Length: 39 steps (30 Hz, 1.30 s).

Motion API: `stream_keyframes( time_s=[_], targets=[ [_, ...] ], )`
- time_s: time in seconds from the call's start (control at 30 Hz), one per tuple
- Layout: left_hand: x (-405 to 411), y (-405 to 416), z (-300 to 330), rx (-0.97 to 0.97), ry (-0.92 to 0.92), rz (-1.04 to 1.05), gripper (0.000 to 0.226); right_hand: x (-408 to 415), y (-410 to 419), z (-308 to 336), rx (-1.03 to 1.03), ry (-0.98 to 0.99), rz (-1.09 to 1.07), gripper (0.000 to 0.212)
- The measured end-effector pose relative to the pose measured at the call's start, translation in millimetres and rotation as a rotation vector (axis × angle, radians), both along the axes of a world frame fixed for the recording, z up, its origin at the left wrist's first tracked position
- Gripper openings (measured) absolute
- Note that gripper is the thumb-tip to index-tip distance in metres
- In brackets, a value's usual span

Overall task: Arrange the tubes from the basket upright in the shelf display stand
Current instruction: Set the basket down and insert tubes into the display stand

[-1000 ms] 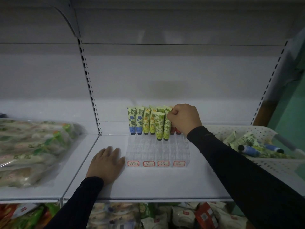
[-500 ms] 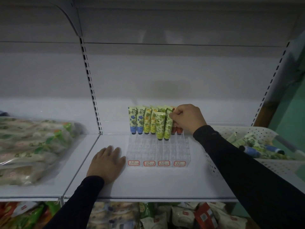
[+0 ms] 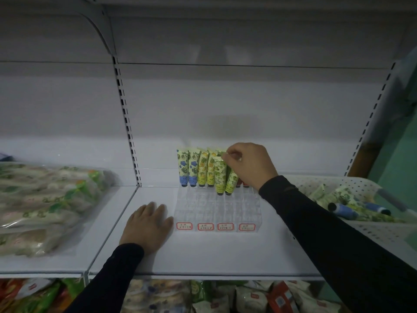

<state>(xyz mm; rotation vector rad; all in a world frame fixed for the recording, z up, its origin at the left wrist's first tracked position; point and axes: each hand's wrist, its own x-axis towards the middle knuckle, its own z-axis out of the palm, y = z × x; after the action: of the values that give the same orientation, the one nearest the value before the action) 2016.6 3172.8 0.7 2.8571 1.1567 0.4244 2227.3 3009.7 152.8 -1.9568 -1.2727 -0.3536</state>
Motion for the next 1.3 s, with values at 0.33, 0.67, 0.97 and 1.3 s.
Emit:
stream_keyframes(
  time_s=[0.33, 0.67, 0.97, 1.3],
  targets=[
    [-0.5, 1.9, -2.1, 0.000, 0.001, 0.003, 0.071, -2.7, 9.3, 3.5, -0.119, 0.014, -0.027, 0.026],
    [-0.3, 2.2, -2.4, 0.012, 0.003, 0.000, 0.073, -0.5, 8.4, 1.1, -0.098, 0.102, -0.122, 0.031],
    [-0.9, 2.5, -3.6, 0.015, 0.009, 0.003, 0.071, -0.5, 11.5, 4.7, -0.150, 0.026, -0.074, 0.034],
    [-1.1, 0.3, -1.5, 0.008, -0.017, -0.011, 0.069, 2.3, 17.8, 2.6, -0.151, 0.083, -0.087, 0.031]
  ],
)
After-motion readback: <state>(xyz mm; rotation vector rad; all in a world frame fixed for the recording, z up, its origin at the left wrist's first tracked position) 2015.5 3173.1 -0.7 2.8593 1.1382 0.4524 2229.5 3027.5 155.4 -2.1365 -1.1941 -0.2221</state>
